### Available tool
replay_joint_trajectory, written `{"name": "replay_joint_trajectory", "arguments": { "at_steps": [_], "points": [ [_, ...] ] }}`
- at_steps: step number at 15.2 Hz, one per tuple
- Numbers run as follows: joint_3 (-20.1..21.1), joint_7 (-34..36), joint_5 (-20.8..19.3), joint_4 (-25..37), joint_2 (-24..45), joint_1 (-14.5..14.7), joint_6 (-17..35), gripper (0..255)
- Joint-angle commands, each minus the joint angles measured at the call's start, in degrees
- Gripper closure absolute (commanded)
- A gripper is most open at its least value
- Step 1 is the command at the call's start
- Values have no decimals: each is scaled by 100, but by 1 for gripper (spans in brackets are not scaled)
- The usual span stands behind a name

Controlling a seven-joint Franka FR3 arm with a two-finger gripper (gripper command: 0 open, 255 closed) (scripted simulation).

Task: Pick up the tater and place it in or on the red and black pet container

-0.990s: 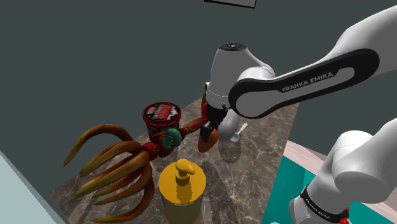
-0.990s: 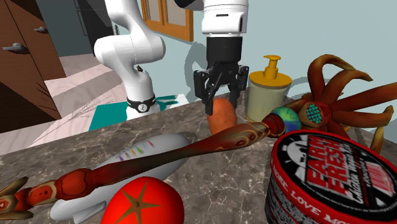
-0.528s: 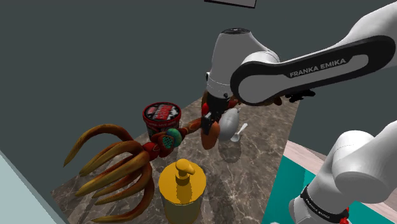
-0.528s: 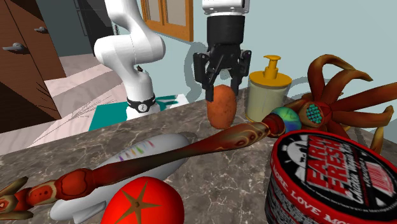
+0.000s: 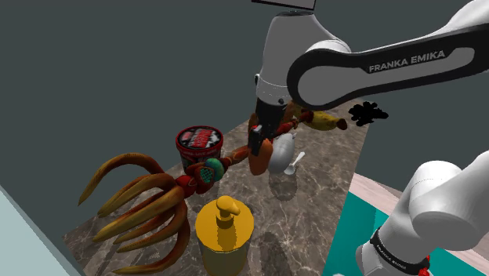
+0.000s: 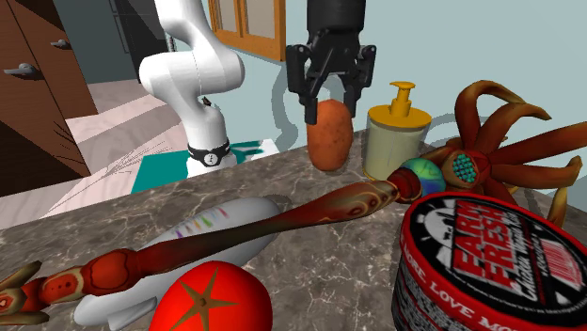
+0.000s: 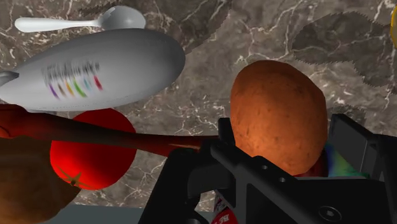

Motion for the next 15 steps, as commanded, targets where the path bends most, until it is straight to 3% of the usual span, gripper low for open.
{"name": "replay_joint_trajectory", "arguments": {
  "at_steps": [1,11,15],
  "points": [
    [-28,-26,-3,147,-30,-7,-179,255],
    [-97,-75,-25,872,-80,-29,-952,255],
    [41,66,-264,1772,875,-166,-922,255]
  ]
}}
